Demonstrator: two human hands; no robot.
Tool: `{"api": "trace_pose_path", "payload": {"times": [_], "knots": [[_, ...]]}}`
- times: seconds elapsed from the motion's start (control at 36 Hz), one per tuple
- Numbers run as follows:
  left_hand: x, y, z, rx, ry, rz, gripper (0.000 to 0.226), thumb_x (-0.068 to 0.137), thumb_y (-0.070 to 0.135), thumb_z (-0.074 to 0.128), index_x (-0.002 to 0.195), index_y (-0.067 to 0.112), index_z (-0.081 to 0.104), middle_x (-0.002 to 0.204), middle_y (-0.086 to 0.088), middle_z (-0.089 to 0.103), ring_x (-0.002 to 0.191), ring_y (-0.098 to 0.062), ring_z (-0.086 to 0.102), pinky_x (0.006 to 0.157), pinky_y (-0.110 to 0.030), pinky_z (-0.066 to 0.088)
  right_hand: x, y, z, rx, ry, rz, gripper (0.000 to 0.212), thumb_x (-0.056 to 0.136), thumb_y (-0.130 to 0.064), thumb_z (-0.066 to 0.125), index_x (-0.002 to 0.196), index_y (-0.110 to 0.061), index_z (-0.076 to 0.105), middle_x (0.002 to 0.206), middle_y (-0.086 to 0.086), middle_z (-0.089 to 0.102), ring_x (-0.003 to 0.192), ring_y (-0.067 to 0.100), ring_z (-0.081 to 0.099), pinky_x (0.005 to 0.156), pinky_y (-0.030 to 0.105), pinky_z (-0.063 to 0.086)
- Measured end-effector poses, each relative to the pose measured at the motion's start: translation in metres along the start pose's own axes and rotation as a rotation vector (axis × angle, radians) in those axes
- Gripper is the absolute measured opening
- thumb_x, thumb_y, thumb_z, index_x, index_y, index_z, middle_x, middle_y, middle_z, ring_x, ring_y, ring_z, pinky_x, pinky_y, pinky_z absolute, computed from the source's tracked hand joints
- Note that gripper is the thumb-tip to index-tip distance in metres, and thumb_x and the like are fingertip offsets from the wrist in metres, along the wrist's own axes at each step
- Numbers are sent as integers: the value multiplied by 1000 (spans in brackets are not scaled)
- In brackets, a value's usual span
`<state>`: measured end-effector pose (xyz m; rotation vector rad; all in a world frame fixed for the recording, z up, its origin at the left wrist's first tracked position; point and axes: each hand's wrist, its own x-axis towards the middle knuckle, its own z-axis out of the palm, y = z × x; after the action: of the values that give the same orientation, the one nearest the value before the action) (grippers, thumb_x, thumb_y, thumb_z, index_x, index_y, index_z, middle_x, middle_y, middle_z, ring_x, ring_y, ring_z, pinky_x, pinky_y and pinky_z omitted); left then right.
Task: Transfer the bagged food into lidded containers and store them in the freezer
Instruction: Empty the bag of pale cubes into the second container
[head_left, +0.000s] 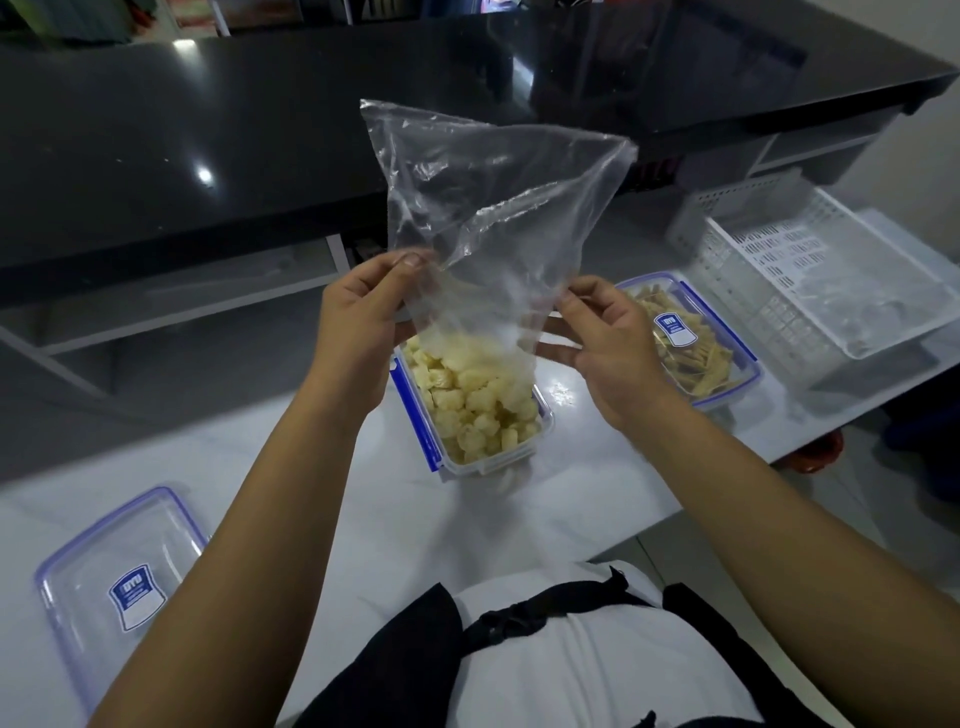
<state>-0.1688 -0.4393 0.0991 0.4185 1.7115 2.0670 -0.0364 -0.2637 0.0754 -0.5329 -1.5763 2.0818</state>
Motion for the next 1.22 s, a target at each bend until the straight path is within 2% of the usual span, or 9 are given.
{"api": "trace_pose_path", "payload": {"times": [0.06,0.14,0.25,0.64,0.72,0.78,0.92,1.03,1.22], "knots": [[-1,-1,0,10,4,-3,19,101,23,60,95,24,78,101,-4,78,93,-22,75,78,-36,62,1,1,-1,-34,12,19,15,94,-21,63,85,-26,74,96,8,77,94,33,74,75,46,61],[0,-2,1,9,14,-20,17,100,23,60,98,22,77,101,-4,77,94,-24,74,79,-36,61,1,9,-4,-70,21,66,13,97,-13,60,90,-18,70,97,6,76,95,35,74,79,52,61],[0,-3,0,0,15,-21,16,100,22,60,101,19,76,103,-6,77,94,-25,74,78,-36,60,-2,6,1,-42,-12,67,21,90,-20,63,77,-31,75,94,5,77,95,35,74,75,45,61],[0,8,-3,-43,2,21,22,100,21,60,91,27,79,104,-6,77,98,-25,74,83,-44,61,6,-9,11,45,-69,-11,26,96,-13,61,80,-28,74,97,11,75,96,37,73,77,48,60],[2,9,-2,-35,16,17,20,100,21,60,92,25,79,102,-5,77,93,-23,75,77,-39,61,4,-5,11,3,-56,-3,31,98,-10,59,78,-29,74,97,10,76,95,35,73,76,47,61],[2,8,-1,-33,15,21,22,99,21,61,89,28,80,99,-3,78,90,-22,75,74,-36,60,4,-3,9,-15,-42,-14,29,98,-12,60,79,-30,75,95,8,77,94,34,74,75,45,61],[4,6,-3,-49,21,8,20,100,21,60,93,25,79,100,-4,77,92,-22,74,80,-42,62,3,-3,4,-67,-44,-7,19,94,-20,64,83,-31,74,93,4,77,91,28,75,72,41,61],[8,2,-3,-77,42,-18,17,99,19,61,94,21,78,97,-3,78,88,-20,75,77,-41,62,2,8,-6,-106,9,51,9,98,-14,60,93,-16,67,93,4,77,89,27,76,68,37,61],[12,0,-6,-85,57,-41,17,98,19,64,92,22,80,98,-6,78,88,-22,75,81,-48,61,3,-3,-6,-133,61,-37,16,95,-15,60,86,-22,71,93,6,77,90,30,75,73,43,62]]}}
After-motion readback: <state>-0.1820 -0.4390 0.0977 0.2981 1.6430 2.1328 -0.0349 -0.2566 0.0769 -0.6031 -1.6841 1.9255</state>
